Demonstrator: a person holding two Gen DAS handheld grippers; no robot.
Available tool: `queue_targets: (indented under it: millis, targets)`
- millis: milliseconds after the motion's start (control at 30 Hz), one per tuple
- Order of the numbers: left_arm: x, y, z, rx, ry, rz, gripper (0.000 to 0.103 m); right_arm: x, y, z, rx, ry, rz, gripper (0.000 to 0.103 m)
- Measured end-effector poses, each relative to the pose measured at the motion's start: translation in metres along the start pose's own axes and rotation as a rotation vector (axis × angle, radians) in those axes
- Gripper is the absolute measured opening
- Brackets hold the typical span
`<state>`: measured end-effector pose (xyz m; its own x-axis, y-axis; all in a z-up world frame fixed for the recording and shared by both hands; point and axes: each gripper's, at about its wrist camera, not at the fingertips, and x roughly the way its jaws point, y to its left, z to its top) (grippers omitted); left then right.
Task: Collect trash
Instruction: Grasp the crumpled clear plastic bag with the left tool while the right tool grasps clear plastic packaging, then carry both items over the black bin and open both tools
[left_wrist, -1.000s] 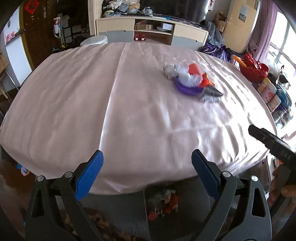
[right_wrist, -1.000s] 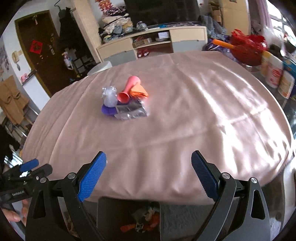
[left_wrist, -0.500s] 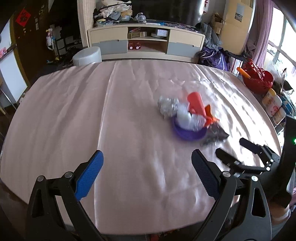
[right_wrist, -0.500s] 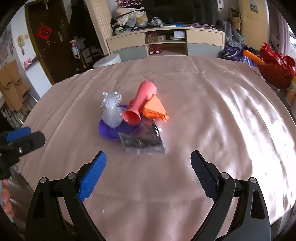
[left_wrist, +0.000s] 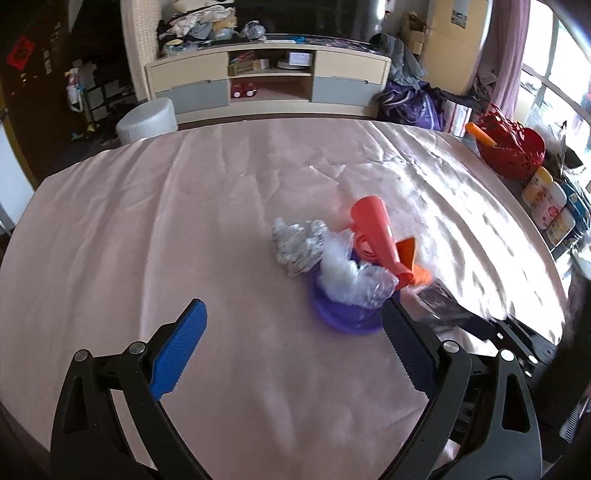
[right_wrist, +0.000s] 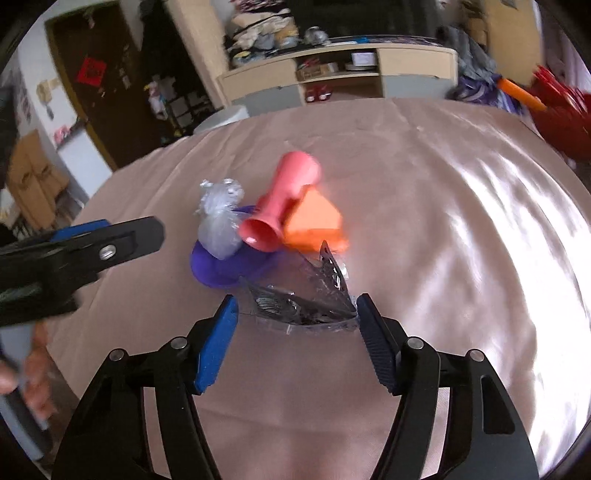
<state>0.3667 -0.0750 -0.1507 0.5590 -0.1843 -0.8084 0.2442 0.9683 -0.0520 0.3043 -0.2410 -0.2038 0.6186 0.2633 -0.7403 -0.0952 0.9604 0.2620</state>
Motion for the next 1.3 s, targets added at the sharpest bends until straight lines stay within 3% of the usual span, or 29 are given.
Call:
queue_targets:
  millis: [200, 300, 467, 567, 900, 1100, 1300]
  targets:
    - [0.029, -0.017, 0.003, 0.039, 0.022, -0.025, 0.082, -0.025, -0.037, -0.016, 0.098, -0.035, -0.058, 0.067]
    - [0.04, -0.021, 0.009, 0.036, 0.019, -0.036, 0.071, -0.027, -0.043, -0.016, 0.1, -0.039, -0.088, 0.067]
    - [0.049, -0.028, 0.012, 0.051, 0.019, -0.064, 0.026, -0.027, -0.043, -0.019, 0.094, -0.045, -0.091, 0.067]
    - [0.045, -0.03, 0.01, 0.071, 0.008, -0.049, 0.018, -0.028, -0.041, -0.021, 0.092, -0.043, -0.093, 0.067]
    - [-0.027, -0.025, 0.0, 0.052, -0.078, -0.029, 0.014, -0.071, -0.019, -0.021, 0.086, -0.067, -0.067, 0.067]
    - [-0.082, -0.026, -0.03, 0.051, -0.109, -0.03, 0.014, -0.114, -0.006, -0.035, 0.069, -0.09, -0.062, 0.067]
    - [-0.125, -0.029, -0.083, 0.034, -0.111, -0.049, 0.014, -0.143, 0.001, -0.065, 0.059, -0.082, -0.077, 0.067]
